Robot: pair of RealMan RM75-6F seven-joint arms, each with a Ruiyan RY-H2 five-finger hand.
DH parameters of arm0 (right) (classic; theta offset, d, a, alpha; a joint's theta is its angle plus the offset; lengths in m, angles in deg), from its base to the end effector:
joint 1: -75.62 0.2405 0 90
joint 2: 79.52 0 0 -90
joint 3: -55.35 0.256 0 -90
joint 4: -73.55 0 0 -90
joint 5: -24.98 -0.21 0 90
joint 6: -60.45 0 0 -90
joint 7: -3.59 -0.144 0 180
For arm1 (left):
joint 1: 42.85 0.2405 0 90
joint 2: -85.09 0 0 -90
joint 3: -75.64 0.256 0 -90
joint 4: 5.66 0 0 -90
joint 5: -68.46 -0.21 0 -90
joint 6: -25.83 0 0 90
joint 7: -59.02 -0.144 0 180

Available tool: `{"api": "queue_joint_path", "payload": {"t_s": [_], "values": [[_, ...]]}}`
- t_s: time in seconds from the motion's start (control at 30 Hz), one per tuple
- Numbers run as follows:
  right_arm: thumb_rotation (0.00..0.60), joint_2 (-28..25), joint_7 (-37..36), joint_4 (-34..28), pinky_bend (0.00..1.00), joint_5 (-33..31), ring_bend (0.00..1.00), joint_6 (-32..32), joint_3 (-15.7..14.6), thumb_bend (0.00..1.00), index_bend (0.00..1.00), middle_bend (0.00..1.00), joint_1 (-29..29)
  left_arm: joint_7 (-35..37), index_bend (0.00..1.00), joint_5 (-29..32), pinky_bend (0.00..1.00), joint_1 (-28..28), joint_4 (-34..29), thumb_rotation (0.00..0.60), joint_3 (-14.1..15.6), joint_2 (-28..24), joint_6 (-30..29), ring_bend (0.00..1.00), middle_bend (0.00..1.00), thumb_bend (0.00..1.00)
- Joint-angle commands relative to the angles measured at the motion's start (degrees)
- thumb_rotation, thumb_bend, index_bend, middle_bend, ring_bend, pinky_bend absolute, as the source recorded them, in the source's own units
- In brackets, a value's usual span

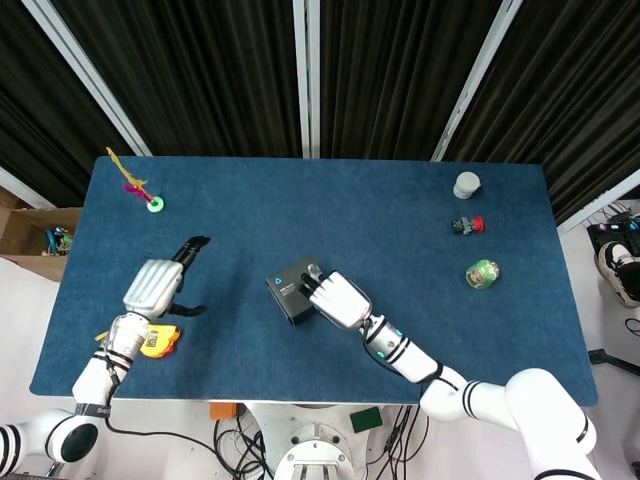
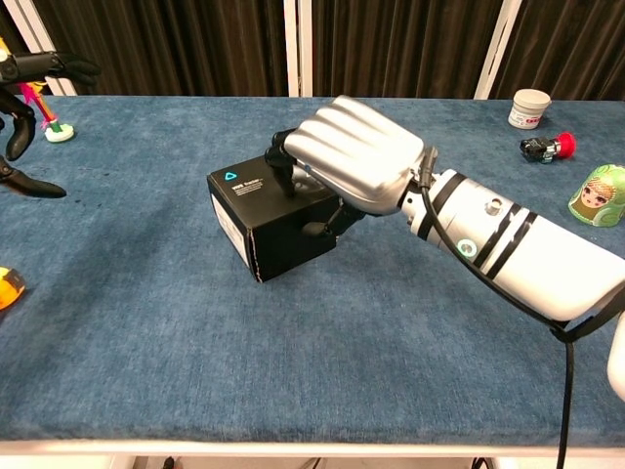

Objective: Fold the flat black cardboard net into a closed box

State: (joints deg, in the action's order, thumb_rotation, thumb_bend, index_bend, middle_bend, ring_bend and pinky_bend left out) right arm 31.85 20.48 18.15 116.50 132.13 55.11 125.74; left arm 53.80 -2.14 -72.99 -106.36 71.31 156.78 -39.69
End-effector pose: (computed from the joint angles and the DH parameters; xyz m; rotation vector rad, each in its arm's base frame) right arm -0.0837 -0.3120 -0.1026 2.0895 -0.2164 1.2143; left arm -0.2034 0.2845 0.0690 -1.6683 -1.1476 -1.0256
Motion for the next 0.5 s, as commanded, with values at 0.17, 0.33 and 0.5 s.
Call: {"api": "queue_joint_path", "payload": {"t_s": [0.17, 0.33, 0.5], "values": [[0.6, -1.68, -1.54, -1.74, 1.0, 2.26, 0.77, 3.45, 1.31, 0.35, 0.62, 0.51, -1.26, -2.48, 0.01, -0.39, 0.93, 1.46, -0.4, 0.6, -0.01, -0.81, -2.24, 0.64, 0.06, 0.02], [0.6, -8.88, -1.46, -9.2, 1.0, 2.59, 0.72, 8.72, 2.91, 0.33, 0.39, 0.39, -4.47, -7.94, 0.02, -0.53, 0.91, 4.59, 1.25, 0.6, 0.83, -1.95, -7.52, 0.57, 0.09, 0.02], [0.6, -19.68, 1.13, -20.55, 0.99, 0.25, 0.54, 12.19, 2.15, 0.34, 0.36, 0.39, -10.75, -9.47, 0.12, -3.14, 0.74, 9.02, 5.47, 0.6, 2.24, -2.22, -14.36, 0.52, 0.28, 0.02]]}}
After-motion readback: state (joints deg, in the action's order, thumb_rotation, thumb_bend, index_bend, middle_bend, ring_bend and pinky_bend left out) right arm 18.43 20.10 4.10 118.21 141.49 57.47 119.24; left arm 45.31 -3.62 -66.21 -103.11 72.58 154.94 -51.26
